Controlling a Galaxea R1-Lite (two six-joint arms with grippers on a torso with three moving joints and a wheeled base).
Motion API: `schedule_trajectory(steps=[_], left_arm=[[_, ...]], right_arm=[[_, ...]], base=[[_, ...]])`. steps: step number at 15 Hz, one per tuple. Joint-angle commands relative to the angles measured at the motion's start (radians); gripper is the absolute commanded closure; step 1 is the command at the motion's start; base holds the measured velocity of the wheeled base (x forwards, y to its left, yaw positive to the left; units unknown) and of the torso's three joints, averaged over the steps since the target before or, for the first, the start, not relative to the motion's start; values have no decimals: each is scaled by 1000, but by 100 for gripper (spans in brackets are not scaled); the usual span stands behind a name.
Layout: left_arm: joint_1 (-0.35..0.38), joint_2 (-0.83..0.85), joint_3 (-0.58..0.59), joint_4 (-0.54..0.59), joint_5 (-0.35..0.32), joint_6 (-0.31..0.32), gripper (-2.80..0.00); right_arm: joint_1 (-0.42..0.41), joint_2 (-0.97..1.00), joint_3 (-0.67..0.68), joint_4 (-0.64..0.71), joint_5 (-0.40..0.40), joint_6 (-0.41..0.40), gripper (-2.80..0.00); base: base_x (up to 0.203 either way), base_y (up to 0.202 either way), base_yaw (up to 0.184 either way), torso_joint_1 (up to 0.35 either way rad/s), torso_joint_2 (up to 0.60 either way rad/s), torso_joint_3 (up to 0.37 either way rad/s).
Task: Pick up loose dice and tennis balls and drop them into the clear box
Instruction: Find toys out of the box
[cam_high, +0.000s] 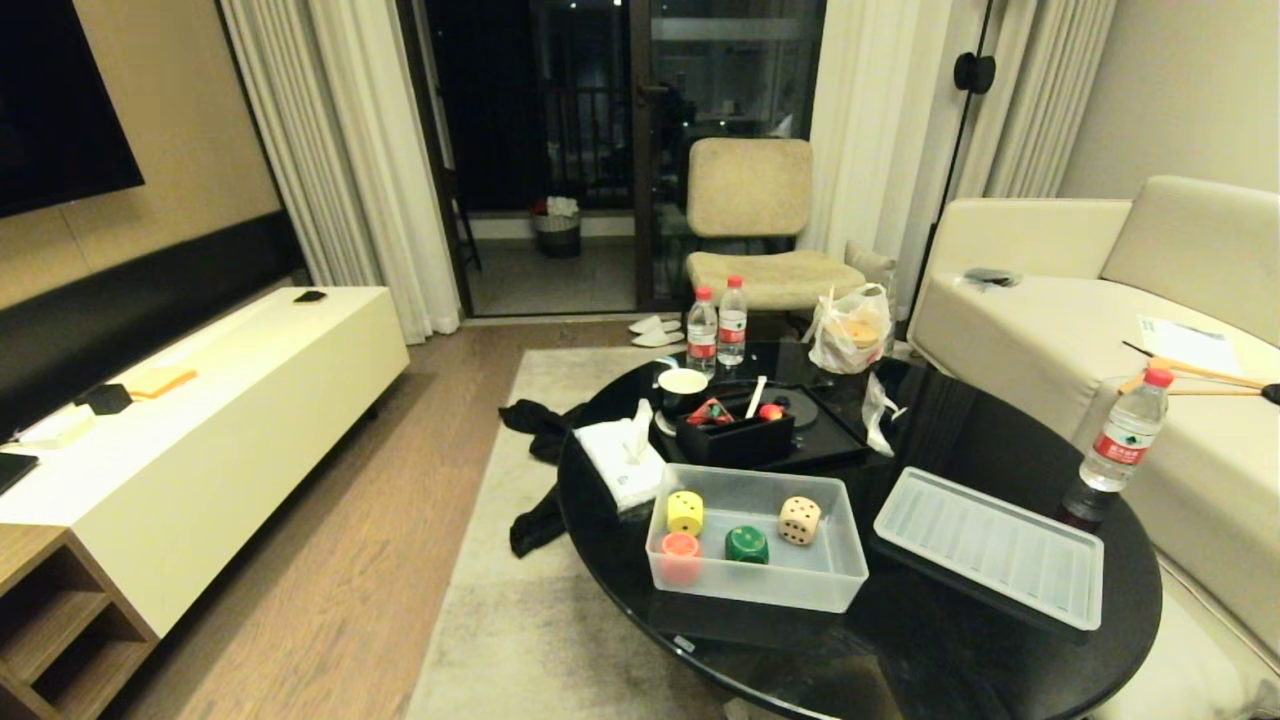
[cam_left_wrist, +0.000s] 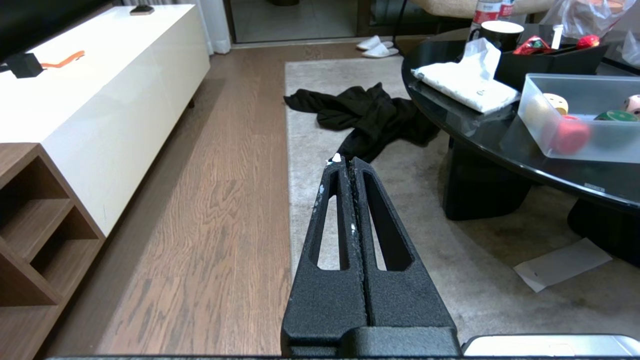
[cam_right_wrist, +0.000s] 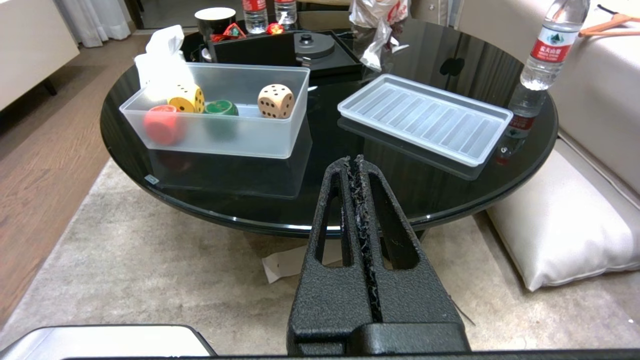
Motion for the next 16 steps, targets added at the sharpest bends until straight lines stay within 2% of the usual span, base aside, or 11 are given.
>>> schedule_trajectory(steps=[1, 10, 16], left_arm=[[1, 0, 2, 0, 0, -1, 0], [0, 0, 2, 0, 0, -2, 0], [1, 0, 2, 0, 0, -2, 0]], right_arm=[[0, 0, 0, 0, 0, -1, 0], [0, 0, 5, 0, 0, -1, 0], [0, 0, 0, 0, 0, -1, 0]], base=[[0, 0, 0, 0, 0, 0], [0, 0, 0, 0, 0, 0], [-189, 0, 23, 2, 4, 4]])
